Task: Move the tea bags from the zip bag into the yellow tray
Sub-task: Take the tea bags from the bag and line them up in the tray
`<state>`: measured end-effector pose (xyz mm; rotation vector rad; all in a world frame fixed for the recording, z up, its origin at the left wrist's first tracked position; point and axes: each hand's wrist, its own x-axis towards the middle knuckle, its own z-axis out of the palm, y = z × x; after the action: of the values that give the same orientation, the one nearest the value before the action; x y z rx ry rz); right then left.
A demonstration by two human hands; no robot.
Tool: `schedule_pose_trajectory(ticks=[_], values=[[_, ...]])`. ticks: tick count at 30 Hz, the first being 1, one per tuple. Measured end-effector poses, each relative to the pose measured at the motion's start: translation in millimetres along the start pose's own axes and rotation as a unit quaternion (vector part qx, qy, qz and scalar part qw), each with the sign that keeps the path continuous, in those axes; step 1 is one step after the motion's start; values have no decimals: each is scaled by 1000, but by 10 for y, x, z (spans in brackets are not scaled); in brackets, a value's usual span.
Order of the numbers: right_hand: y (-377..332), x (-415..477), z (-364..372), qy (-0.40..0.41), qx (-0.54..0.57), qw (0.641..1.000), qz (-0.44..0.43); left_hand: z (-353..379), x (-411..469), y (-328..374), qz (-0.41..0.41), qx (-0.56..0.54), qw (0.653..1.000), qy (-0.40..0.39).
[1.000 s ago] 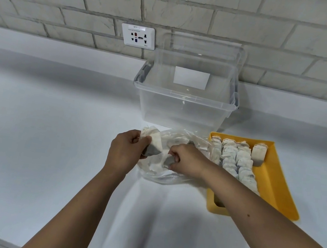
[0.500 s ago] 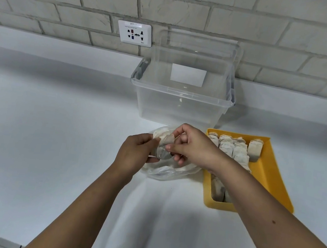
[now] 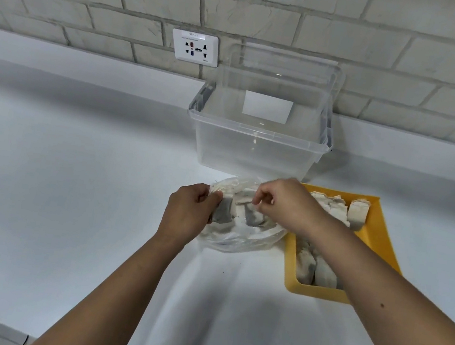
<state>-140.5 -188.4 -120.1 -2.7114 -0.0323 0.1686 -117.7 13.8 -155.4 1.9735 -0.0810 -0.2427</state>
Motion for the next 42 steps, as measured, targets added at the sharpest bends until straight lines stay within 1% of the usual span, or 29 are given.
schedule_pose_trajectory(ticks=[3, 5, 8, 11, 14, 18, 21, 23, 24, 25, 27, 29, 31, 34, 38, 40, 42], values=[[-20, 31, 265, -26, -169, 985, -22, -5, 6, -16, -5, 4, 1000, -1], [-19, 51, 388, -28, -212, 977, -22, -10, 15, -28, -16, -8, 1000, -4], [-10, 90, 482, -13, -226, 974, -15, -19, 21, -37, -28, -31, 999, -6], [-14, 104, 461, -7, -218, 976, 7, -36, 23, -40, -38, -50, 998, -9], [9, 83, 478, 4, -219, 976, 6, -51, 20, -28, -50, -63, 997, -7], [1, 79, 513, -9, -210, 978, 9, -44, -5, -14, -62, -65, 996, -10], [-1, 63, 464, 18, -168, 985, 15, -56, -33, -20, -70, -70, 995, -15], [-5, -16, 397, 57, -102, 993, 12, -75, -56, -31, -76, -75, 994, -11], [-16, -75, 351, 89, -54, 994, 7, -82, -63, -37, -78, -78, 994, -11], [-48, -149, 302, 134, -1, 991, -3, -83, -70, -38, -81, -83, 993, -12], [-149, -327, 215, 222, 90, 970, -39, -64, -95, -16, -90, -103, 990, -25], [-248, -491, 199, 261, 114, 955, -80, -11, -130, 30, -100, -129, 985, -47], [-285, -622, 262, 266, 96, 954, -102, 55, -186, 117, -103, -156, 979, -78], [-209, -739, 331, 260, 90, 957, -89, 157, -260, 243, -105, -205, 966, -116], [-34, -881, 262, 257, 100, 959, -68, 350, -336, 305, -86, -216, 965, -126], [55, -945, 206, 248, 137, 958, -34, 468, -368, 335, -73, -206, 969, -117], [156, -996, 151, 248, 211, 945, 35, 592, -393, 385, -62, -200, 971, -119]])
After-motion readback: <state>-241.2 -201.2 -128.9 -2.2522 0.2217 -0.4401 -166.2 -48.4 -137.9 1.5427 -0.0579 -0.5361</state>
